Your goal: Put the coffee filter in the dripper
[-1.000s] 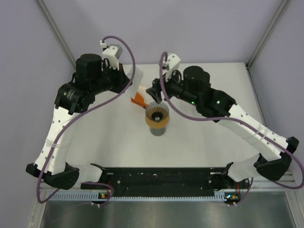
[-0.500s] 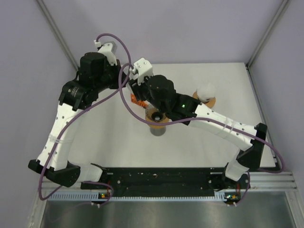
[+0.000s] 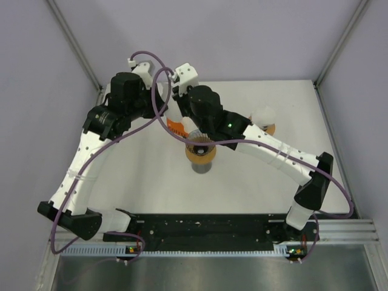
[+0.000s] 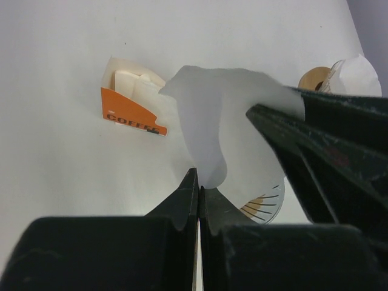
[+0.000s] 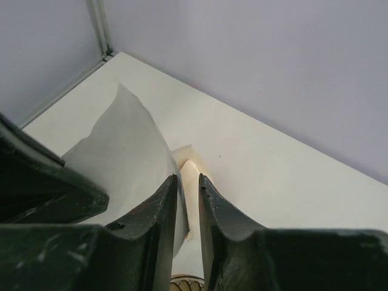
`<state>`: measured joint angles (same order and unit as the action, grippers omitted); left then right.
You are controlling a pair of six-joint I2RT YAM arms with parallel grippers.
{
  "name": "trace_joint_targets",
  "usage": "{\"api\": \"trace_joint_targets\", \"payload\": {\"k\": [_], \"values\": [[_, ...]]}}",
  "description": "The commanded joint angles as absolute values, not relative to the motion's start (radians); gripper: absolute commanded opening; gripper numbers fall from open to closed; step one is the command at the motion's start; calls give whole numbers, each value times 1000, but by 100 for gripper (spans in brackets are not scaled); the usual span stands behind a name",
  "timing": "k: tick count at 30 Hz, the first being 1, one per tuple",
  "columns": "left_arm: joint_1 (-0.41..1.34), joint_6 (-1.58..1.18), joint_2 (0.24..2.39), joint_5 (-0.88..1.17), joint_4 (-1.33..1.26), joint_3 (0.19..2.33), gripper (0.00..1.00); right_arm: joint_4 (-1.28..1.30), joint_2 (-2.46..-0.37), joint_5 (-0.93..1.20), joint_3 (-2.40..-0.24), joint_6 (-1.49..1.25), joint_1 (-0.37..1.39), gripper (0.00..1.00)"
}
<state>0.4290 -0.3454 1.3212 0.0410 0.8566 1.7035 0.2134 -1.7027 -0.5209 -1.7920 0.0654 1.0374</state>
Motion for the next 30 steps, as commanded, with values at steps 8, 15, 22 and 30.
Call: {"api": "trace_joint_targets", "payload": {"k": [8, 15, 22, 30], "values": [[430, -227, 1292, 87, 790, 1669, 0, 316, -1694, -399, -1853, 8, 974, 0], [422, -181, 1296, 247, 847, 1723, 44, 584, -1631, -270, -1870, -87, 940, 0], [413, -186, 1301, 356, 868, 1763, 64, 776, -1565, -147, -1887, -146, 897, 0], [414, -225, 1331, 382, 839, 1698, 64, 868, -1566, -17, -1830, -172, 841, 0]]}}
